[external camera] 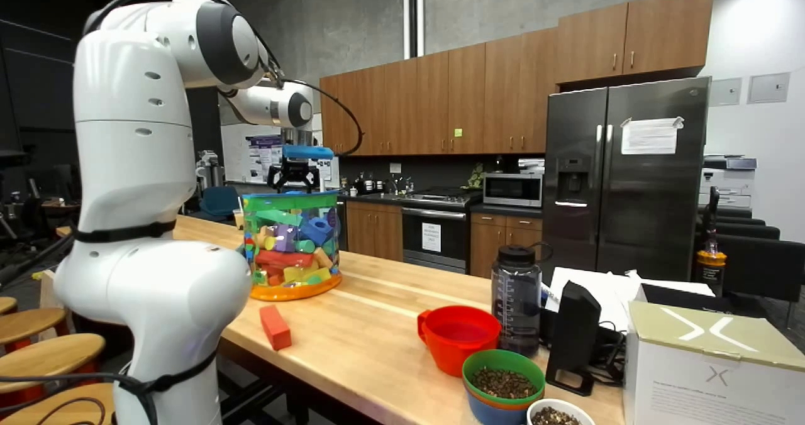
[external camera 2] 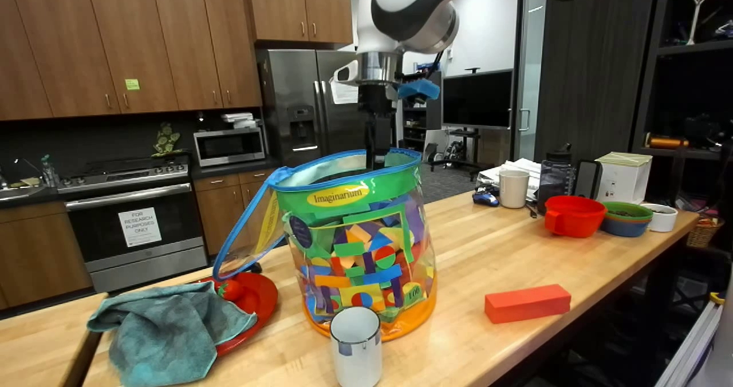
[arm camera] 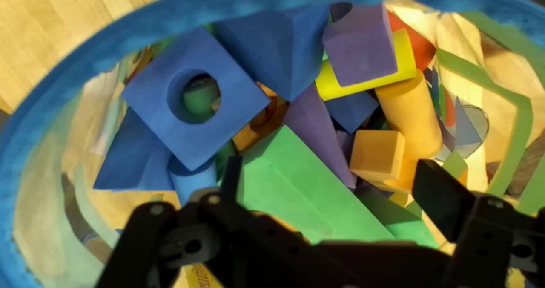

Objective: Remove the blue block with a hole at the center from the clear bag and put it on the table

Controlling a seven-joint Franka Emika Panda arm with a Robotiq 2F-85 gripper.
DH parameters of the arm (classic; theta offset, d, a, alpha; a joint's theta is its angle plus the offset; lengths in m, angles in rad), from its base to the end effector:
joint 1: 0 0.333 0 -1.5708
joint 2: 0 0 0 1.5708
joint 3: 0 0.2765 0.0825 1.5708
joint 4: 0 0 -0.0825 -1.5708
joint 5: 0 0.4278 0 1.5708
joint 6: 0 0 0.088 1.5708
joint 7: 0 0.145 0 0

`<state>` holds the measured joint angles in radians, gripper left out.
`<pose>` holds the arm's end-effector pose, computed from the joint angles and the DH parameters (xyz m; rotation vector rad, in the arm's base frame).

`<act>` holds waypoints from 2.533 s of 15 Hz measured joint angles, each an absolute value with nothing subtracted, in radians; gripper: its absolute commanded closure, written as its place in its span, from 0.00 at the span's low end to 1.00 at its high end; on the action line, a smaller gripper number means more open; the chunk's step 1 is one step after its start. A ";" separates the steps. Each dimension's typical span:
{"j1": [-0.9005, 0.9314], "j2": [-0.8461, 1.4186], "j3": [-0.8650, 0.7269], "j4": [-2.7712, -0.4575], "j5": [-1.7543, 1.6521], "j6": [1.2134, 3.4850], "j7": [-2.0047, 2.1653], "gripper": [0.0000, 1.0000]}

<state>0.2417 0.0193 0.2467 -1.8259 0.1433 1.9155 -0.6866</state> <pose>0.5408 0.3040 0.4344 -2.5375 -1.6105 -0.1269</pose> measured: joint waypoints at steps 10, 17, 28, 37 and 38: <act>0.229 0.013 0.231 -1.949 0.143 2.001 -0.702 0.00; 0.237 0.008 0.242 -2.036 0.144 2.135 -0.704 0.00; 0.233 0.006 0.235 -2.077 0.142 2.302 -0.707 0.00; 0.234 0.001 0.238 -2.157 0.065 2.524 -0.730 0.00; 0.232 -0.004 0.234 -2.163 0.031 2.529 -0.726 0.00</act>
